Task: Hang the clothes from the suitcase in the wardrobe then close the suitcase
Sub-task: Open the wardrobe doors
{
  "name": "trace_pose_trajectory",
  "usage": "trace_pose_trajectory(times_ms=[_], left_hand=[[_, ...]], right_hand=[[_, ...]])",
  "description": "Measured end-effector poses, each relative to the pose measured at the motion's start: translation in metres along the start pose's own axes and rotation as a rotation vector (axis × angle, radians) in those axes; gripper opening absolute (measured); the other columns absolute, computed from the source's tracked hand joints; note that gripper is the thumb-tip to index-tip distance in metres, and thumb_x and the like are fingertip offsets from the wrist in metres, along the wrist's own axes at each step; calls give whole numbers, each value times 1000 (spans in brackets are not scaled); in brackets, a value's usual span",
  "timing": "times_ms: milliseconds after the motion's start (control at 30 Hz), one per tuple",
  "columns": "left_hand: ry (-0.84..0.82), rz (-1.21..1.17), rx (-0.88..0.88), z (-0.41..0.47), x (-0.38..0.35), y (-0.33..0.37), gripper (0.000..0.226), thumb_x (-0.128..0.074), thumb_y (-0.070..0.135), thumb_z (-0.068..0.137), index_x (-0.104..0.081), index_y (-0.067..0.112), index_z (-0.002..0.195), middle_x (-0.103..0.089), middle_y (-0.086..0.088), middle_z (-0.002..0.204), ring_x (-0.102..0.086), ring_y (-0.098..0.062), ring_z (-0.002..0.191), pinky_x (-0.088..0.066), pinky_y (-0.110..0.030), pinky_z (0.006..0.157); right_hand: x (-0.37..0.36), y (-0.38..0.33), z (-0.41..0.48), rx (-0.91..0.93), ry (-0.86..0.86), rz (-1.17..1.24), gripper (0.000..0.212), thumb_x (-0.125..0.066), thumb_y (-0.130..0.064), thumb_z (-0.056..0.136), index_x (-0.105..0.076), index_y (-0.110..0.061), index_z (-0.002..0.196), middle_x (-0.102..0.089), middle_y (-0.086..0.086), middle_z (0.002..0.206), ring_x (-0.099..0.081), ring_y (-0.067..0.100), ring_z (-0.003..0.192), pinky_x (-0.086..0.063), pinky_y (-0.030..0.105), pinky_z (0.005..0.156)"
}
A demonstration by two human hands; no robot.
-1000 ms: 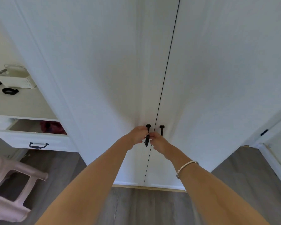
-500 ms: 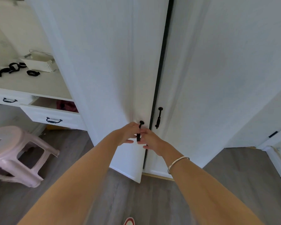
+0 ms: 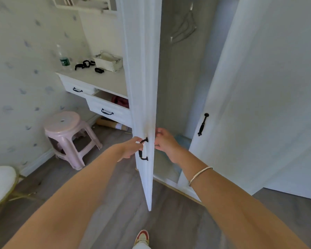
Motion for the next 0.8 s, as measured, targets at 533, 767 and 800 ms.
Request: trace_pose_trajectory(times_ms=[533,767,800], left_hand=[[489,-829,-367,-92,92,-32,33,-32,18,98,-65,23,95,-74,3,87,-70,-10,77,-53,-17,62],[596,-909,-371,-97,153,-54,33,-32,24,98,-63,15,96,-68,-2,94,-62,-21,94,-48,-32,92],[589,-920,-354,-96,161,-58,33,-32,27,98,-63,15,97,-66,-2,96,-60,-21,95,-46,-34,95]], right_hand=[[-125,-69,-12,275,-278,-87,38,-45,9,84,-64,-2,115,-61,2,97,-53,16,83,-45,26,69],[-186,-111,1,352,-318,-112,66,-44,3,83,-41,-21,145,-53,2,137,-54,19,114,-46,32,88],[-193,-116,4,325,-330,-131,69,-44,5,84,-35,-20,148,-46,3,144,-49,20,124,-44,31,95]])
Point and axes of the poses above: each hand's wrist, its own z-axis towards the middle knuckle, its own x-axis out of the back of the hand, y = z × x, the point moved 1 cm from there along z, towards the middle knuckle
